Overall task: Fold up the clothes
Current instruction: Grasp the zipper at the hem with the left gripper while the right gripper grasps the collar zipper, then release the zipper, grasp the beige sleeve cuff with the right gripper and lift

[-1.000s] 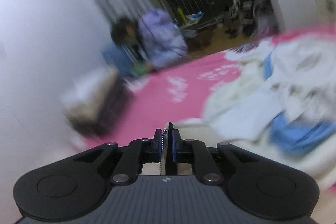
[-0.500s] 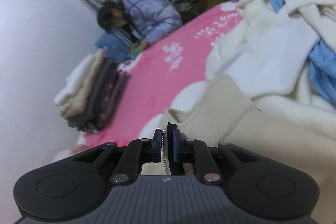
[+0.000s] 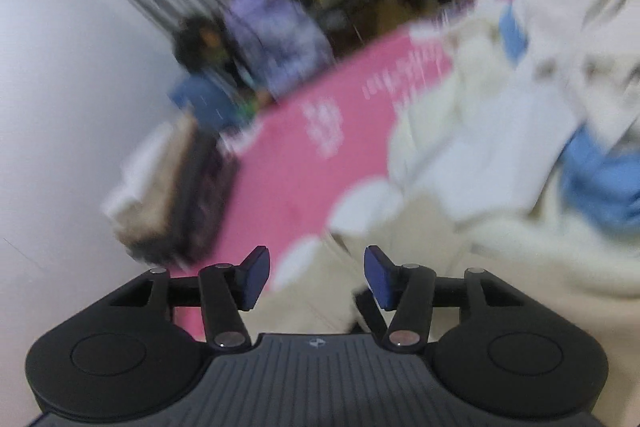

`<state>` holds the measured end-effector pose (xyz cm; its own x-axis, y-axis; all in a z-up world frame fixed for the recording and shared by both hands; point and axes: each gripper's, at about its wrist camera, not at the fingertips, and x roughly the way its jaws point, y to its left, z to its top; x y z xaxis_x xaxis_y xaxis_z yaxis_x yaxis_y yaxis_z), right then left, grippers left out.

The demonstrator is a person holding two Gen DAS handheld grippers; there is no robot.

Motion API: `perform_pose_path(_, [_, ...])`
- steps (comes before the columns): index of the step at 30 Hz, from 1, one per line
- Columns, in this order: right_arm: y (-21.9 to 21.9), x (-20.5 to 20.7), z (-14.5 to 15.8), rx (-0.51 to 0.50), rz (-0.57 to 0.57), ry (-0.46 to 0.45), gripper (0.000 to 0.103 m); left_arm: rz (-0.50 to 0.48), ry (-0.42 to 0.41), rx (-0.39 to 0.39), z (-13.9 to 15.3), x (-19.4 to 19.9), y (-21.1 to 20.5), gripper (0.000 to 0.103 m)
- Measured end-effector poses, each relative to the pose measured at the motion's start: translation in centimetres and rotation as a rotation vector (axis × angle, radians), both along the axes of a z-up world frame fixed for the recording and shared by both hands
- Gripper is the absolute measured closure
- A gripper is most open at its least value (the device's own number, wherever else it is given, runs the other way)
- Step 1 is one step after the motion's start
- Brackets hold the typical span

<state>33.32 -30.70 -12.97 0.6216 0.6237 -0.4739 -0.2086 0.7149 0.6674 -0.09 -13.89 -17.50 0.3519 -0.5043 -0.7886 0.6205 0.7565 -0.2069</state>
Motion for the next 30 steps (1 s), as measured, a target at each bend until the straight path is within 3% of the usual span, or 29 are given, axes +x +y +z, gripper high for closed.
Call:
perform_pose_path(3, [-3.1,-4.1,3.7,-0.005,-0.036,-0.047,0.05,0.002,-0.014,0.003,-0.1,-0.2,-0.2,0.059])
perform_pose_path(7, [-5.9,-12.4,6.1,-0.161,-0.037,-0.04,0.064,0.003,-0.026,0.017,0.3,-0.4,0.2,0.059])
perform_pose_path(12, [-6.3,-18.6,0.6,-0.285,0.009,0.155,0.079,-0.019,-0.059,0.066,0.6,-1.0,-0.2,0.059])
perform_pose_path(16, [-3.0,-19.8,-7.2,-0.395,0.081,0.252,0.079,-0.038,-0.074,0.125,0.9,-1.2,-0.8,0.059])
perform_pose_path(20, [-2.0,-20.8,-7.5,-0.422,0.034,0.209,0.078,-0.039,-0.074,0.178,2.2,-1.3,-0.5,0.059])
perform_pose_path(25, [-4.2,-25.3,-1.3,-0.448,0.027,0.079,0.078,-0.017,-0.075,0.193,4.4,-1.9,1.8,0.059])
perform_pose_path(27, [-5.6,-27.5,0.0,-0.462,0.033,0.054,0.078,0.0,-0.059,0.187,5.0,-2.0,2.3,0.059])
perform_pose_path(30, [-6.2,-27.7,0.5,-0.498,0.044,0.042,0.078,0.044,-0.019,0.171,5.3,-1.6,2.7,0.059])
